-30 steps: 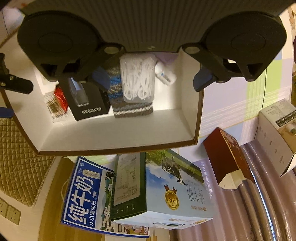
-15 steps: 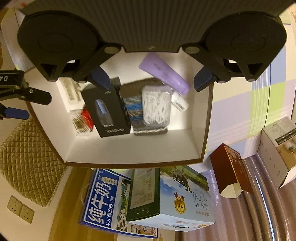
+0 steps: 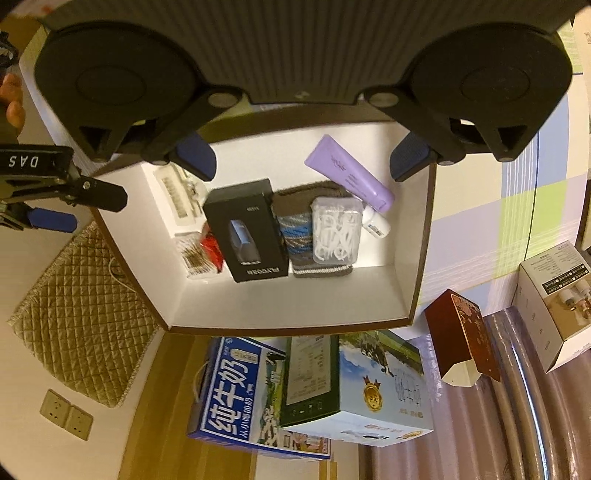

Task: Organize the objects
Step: 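Withdraw both open tools from the box back toward the table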

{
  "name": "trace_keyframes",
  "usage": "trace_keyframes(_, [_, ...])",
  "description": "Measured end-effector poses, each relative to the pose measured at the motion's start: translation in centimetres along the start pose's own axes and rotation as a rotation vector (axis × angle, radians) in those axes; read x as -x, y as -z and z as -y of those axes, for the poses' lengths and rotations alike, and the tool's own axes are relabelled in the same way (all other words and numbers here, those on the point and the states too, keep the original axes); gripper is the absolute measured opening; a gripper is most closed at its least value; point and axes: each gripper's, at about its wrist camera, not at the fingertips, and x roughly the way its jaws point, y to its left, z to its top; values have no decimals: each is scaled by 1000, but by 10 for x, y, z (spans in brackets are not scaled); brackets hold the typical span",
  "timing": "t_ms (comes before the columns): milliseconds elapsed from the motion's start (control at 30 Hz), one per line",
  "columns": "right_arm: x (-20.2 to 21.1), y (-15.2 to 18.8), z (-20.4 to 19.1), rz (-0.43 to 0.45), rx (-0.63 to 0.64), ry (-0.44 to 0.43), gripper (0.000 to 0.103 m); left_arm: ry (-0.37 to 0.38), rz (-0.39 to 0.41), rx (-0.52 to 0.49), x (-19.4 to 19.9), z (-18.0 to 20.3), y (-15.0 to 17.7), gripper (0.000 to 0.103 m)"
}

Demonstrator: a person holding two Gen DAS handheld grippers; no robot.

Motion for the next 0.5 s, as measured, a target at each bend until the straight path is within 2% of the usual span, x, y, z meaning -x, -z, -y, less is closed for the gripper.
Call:
trace_keyframes(167, [15, 8, -3, 5, -4, -1, 101, 7, 7, 3, 12, 7, 14, 99])
trace_keyframes(500, [43, 31, -9, 6, -12, -7, 101, -35, 46, 12, 38, 16, 41, 99])
